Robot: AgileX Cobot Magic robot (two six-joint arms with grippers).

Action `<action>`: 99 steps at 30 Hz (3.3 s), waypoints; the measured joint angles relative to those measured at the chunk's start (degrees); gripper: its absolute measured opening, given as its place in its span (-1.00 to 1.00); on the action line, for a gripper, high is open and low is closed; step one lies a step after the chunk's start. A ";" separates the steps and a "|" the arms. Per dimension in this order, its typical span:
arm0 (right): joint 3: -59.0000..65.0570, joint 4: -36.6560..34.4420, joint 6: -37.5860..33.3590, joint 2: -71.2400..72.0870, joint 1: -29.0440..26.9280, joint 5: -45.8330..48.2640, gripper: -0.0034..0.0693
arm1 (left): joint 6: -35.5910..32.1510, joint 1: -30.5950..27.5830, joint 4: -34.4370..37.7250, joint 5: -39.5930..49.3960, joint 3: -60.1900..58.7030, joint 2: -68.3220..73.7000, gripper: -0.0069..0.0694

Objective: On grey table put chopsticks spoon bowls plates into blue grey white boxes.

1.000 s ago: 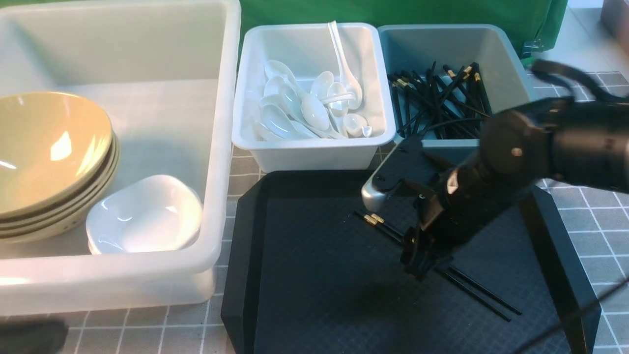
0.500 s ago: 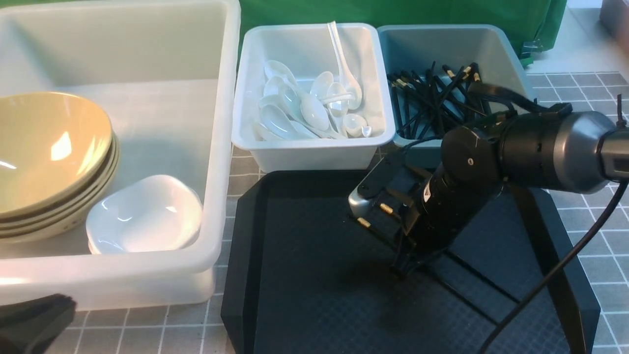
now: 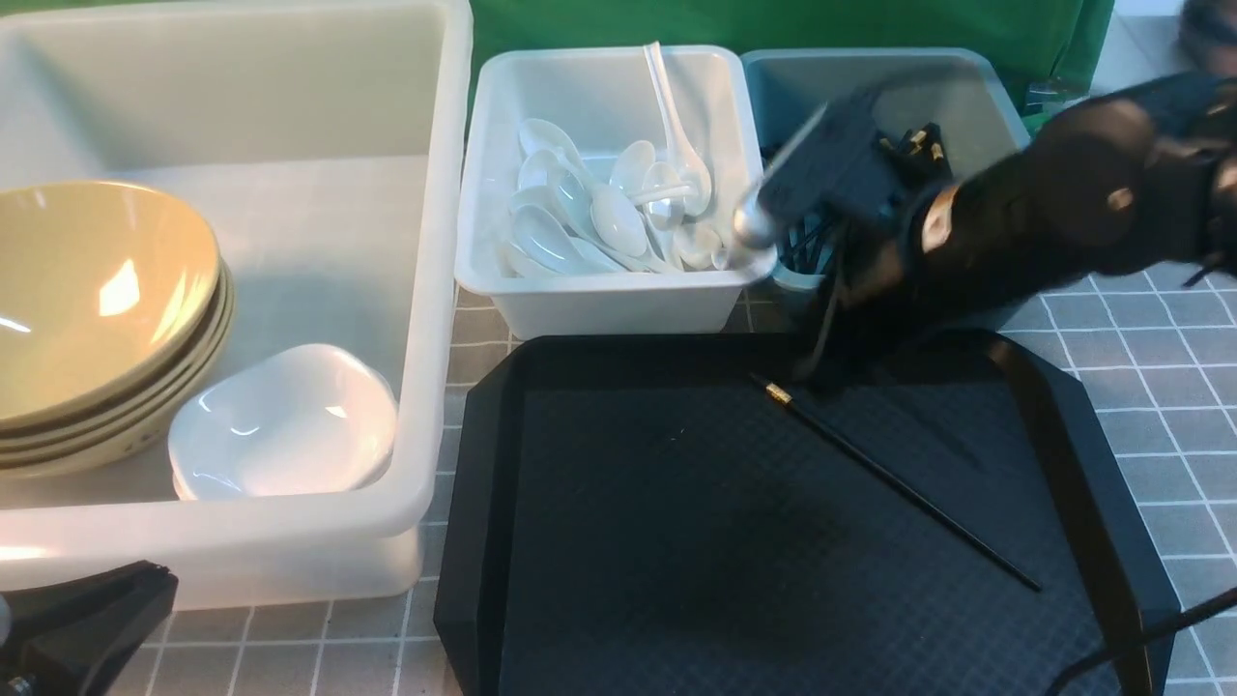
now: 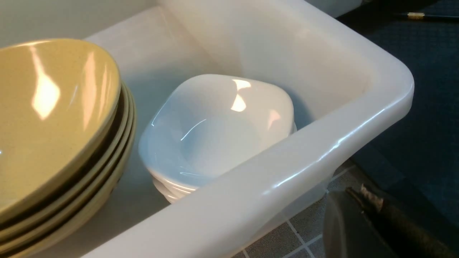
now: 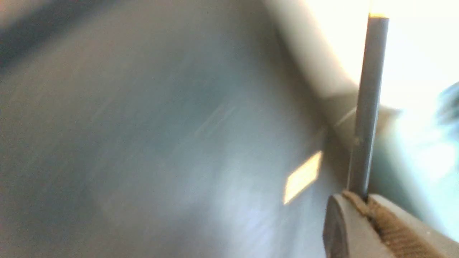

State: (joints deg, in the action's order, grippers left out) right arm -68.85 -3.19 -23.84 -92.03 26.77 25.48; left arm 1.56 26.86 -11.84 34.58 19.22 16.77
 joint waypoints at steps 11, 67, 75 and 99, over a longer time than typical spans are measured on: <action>-6.86 -0.01 15.55 -10.16 -11.86 -33.15 -0.32 | 0.00 0.00 -0.24 0.00 0.00 0.00 -0.84; -17.79 -10.55 -1.76 -3.37 -10.31 -14.63 0.03 | -0.20 0.00 -2.42 0.00 0.00 0.00 -0.85; -22.03 -10.49 -2.17 13.87 -11.12 4.64 -0.48 | -0.20 0.00 -2.37 0.00 0.00 0.00 -0.85; 58.79 -10.54 -5.57 59.52 -11.23 -15.39 -0.81 | -0.20 0.00 -2.32 0.00 0.00 0.00 -0.85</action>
State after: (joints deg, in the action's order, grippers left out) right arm -10.06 -13.73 -29.41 -32.51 15.54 10.09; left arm 1.36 26.86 -14.16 34.58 19.22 16.77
